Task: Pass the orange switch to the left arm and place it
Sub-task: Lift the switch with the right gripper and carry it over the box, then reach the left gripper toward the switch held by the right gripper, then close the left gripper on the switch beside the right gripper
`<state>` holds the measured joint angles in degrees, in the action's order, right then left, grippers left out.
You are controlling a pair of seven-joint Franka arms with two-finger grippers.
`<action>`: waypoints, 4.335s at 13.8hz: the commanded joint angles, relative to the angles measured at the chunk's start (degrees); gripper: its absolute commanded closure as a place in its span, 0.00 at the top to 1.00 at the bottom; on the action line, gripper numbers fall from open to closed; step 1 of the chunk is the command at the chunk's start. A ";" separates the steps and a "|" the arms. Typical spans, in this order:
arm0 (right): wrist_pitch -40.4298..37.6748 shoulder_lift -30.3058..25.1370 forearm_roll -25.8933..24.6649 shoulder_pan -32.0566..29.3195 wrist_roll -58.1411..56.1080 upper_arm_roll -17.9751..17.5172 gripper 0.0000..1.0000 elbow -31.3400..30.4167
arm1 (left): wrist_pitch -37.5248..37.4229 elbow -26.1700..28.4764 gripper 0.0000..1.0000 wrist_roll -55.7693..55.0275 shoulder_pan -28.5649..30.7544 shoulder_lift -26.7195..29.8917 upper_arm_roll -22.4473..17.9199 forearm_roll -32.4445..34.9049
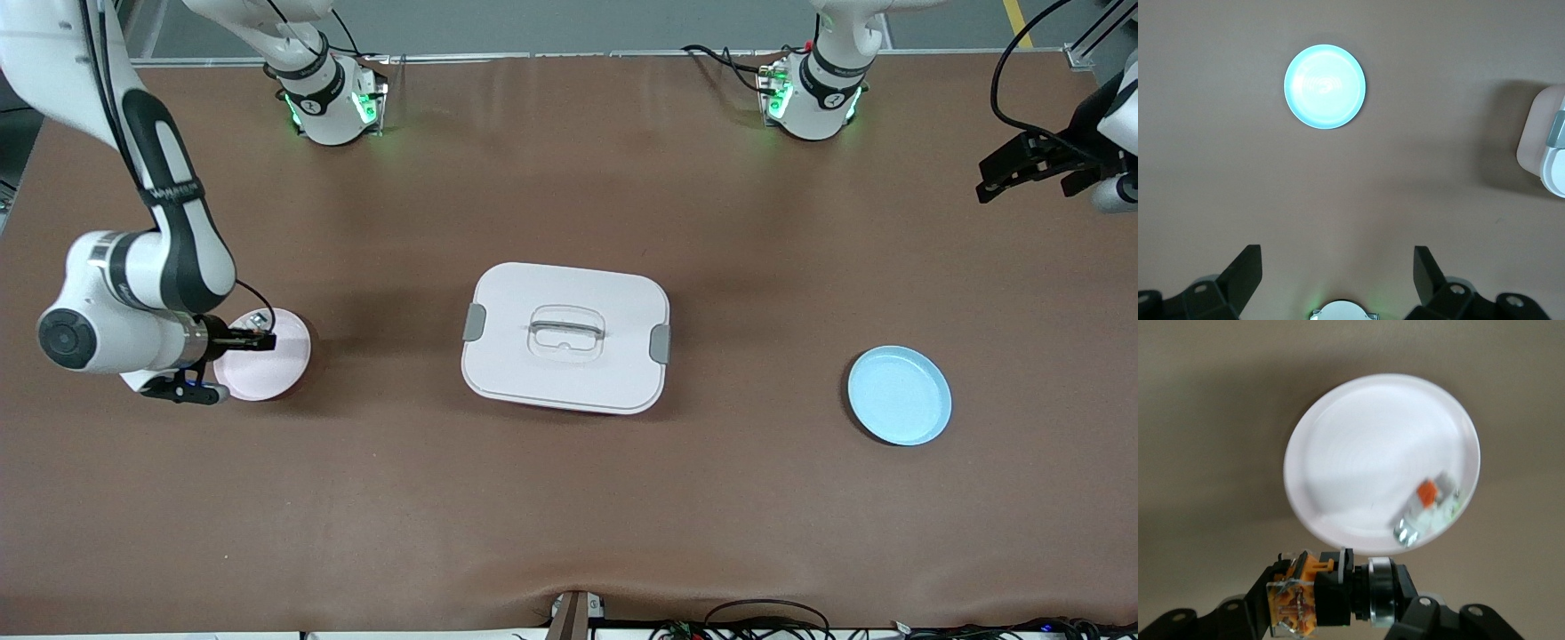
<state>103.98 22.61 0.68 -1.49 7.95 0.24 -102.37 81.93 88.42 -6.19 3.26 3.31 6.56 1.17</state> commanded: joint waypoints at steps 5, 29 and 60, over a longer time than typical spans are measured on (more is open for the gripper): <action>-20.04 -2.22 9.57 13.16 28.29 -0.59 0.24 13.50 | 0.25 -0.35 1.00 0.30 0.17 0.29 0.39 0.32; 24.95 2.35 53.11 43.67 88.55 -0.51 0.23 20.72 | 24.92 4.37 1.00 -1.19 -0.97 -6.83 14.71 -34.37; 24.69 3.31 53.11 43.59 88.46 -0.42 0.24 20.72 | 44.10 21.01 0.00 -1.37 -1.94 -7.62 26.14 -41.69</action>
<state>129.03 25.49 52.67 41.62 95.67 -0.76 -83.18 125.33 108.82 -8.21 1.45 -4.08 32.33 -40.19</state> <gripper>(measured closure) 0.273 0.634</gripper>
